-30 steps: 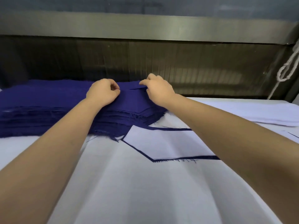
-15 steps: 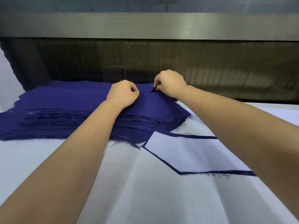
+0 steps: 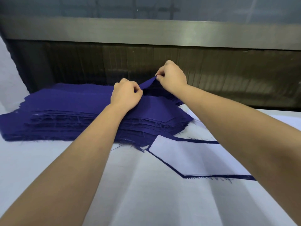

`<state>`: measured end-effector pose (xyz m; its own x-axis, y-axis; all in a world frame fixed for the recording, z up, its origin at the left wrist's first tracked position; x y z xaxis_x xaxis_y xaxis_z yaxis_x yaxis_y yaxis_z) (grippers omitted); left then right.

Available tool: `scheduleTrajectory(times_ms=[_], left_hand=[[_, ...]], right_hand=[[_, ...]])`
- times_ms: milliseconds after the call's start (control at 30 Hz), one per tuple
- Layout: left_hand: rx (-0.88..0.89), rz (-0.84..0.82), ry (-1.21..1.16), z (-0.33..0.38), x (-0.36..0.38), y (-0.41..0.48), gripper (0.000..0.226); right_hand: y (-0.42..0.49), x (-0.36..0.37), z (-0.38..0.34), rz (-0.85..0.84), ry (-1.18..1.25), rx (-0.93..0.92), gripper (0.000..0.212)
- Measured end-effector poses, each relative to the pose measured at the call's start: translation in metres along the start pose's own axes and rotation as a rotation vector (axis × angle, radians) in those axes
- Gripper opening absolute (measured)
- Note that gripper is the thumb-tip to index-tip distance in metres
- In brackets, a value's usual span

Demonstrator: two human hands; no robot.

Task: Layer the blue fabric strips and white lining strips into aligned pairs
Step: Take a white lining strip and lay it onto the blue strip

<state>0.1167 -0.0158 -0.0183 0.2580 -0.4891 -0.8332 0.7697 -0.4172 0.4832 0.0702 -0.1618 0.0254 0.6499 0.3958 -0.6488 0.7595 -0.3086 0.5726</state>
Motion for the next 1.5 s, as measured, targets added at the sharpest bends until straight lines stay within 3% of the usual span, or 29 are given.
scheduleTrajectory(times_ms=[300, 467, 633, 900, 1067, 1200, 1333, 1500], left_hand=[[-0.029, 0.022, 0.311, -0.005, -0.007, -0.004, 0.033], [0.001, 0.061, 0.242, -0.002, -0.010, -0.005, 0.032], [0.343, 0.348, 0.149, 0.040, -0.037, -0.026, 0.017], [0.760, 0.362, 0.286, 0.109, -0.030, -0.070, 0.018], [0.771, 0.287, 0.343, 0.127, -0.015, -0.080, 0.026], [0.778, 0.367, 0.422, 0.126, -0.018, -0.083, 0.037], [0.695, 0.224, 0.496, 0.114, -0.010, -0.076, 0.033], [0.796, 0.351, 0.487, 0.125, -0.019, -0.098, 0.028]], right_hand=[[-0.011, -0.015, 0.006, 0.094, 0.284, 0.041, 0.016], [-0.032, -0.044, 0.034, 0.223, 0.465, 0.084, 0.018], [-0.067, -0.078, 0.072, 0.279, 0.552, 0.132, 0.015], [-0.135, -0.135, 0.115, 0.299, 0.559, 0.161, 0.027], [-0.179, -0.161, 0.133, 0.265, 0.490, 0.201, 0.028], [-0.207, -0.178, 0.152, 0.264, 0.477, 0.270, 0.010], [-0.229, -0.200, 0.164, 0.289, 0.528, 0.303, 0.023], [-0.247, -0.220, 0.179, 0.361, 0.564, 0.392, 0.026]])
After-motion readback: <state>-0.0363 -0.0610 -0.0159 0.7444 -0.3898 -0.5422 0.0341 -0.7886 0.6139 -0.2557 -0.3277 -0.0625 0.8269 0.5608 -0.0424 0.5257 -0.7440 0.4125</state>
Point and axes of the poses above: each hand's wrist, its own y-axis towards the middle knuckle, its own x-axis out of the palm, z = x × y, the point moved 8 cm from there along y, towards the middle knuckle, and after that the axes turned 15 degrees about y, right-handed, at the moved point
